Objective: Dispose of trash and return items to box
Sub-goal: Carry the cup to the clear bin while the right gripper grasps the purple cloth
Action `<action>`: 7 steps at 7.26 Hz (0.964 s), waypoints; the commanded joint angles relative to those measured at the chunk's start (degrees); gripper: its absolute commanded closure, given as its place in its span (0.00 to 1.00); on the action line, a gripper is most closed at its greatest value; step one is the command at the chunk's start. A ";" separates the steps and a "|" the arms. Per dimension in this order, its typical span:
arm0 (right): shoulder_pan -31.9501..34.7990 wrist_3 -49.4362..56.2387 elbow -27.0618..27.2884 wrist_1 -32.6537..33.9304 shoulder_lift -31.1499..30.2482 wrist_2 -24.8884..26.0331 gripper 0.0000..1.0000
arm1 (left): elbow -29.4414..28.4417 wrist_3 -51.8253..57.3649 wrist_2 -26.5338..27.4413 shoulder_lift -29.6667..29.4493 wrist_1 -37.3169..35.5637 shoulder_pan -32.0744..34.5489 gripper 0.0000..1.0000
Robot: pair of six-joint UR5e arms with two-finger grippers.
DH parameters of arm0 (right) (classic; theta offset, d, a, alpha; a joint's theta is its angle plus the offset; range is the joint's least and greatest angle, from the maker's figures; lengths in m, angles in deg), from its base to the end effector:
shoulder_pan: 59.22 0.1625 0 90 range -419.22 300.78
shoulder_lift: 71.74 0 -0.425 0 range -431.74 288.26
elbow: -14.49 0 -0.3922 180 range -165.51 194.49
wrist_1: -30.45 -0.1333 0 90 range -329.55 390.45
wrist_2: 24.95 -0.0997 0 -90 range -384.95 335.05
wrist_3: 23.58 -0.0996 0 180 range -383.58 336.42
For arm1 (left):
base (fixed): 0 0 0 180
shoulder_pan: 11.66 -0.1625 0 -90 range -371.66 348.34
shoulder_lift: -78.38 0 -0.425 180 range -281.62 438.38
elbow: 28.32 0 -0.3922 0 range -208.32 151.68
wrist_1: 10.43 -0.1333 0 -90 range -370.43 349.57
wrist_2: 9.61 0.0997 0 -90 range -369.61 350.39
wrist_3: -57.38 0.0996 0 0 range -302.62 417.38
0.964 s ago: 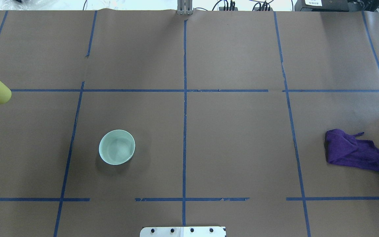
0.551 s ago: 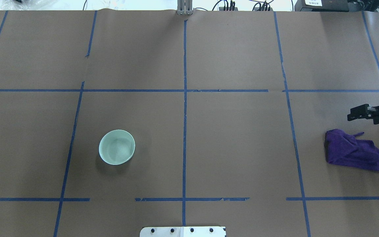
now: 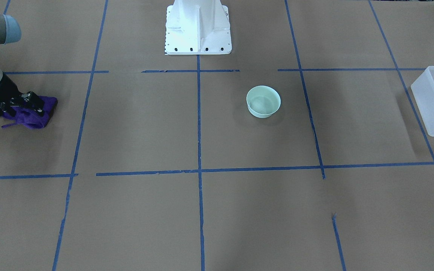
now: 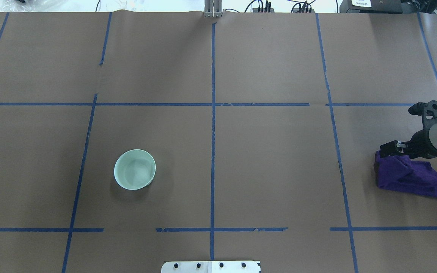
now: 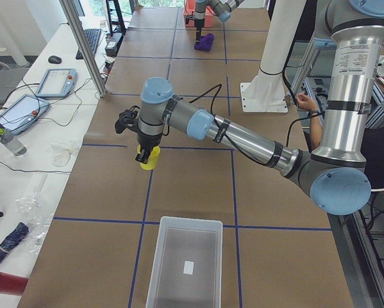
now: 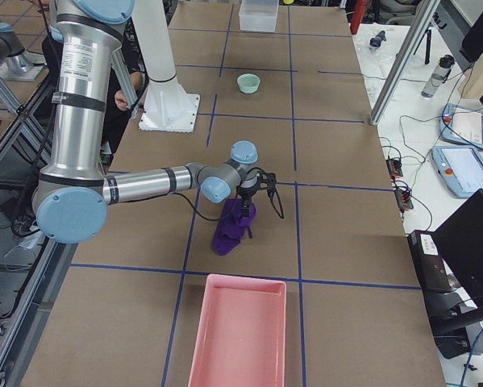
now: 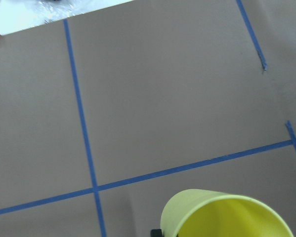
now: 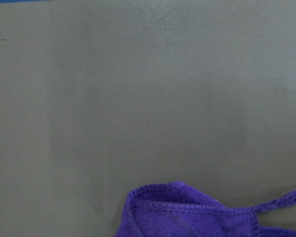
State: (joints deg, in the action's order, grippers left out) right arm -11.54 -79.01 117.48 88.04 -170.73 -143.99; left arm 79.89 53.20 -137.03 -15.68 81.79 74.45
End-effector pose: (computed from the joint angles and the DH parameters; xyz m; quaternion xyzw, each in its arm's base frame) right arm -0.2447 -0.3949 0.5658 0.0195 -0.3845 0.0272 0.9225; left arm -0.0376 -0.5203 0.4685 0.1783 0.3268 0.0657 0.9258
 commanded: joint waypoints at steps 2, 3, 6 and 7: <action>-2.24 0.06 -1.04 0.33 0.38 0.57 0.01 | -3.96 6.54 0.77 0.01 -0.03 3.54 1.00; -2.24 0.06 -1.21 0.42 0.47 0.57 0.13 | -6.14 10.03 1.20 -0.07 0.06 3.80 1.00; -1.98 1.47 -0.78 0.24 -0.23 0.31 1.00 | -10.10 16.01 3.49 0.01 0.32 6.34 1.00; -1.80 1.47 -0.51 0.24 -0.32 0.13 1.00 | -11.60 17.09 3.40 0.01 0.59 6.79 1.00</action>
State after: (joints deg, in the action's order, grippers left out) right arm -13.52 -77.69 116.66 88.31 -170.85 -143.68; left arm 70.27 68.19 -133.64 -15.67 82.13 80.49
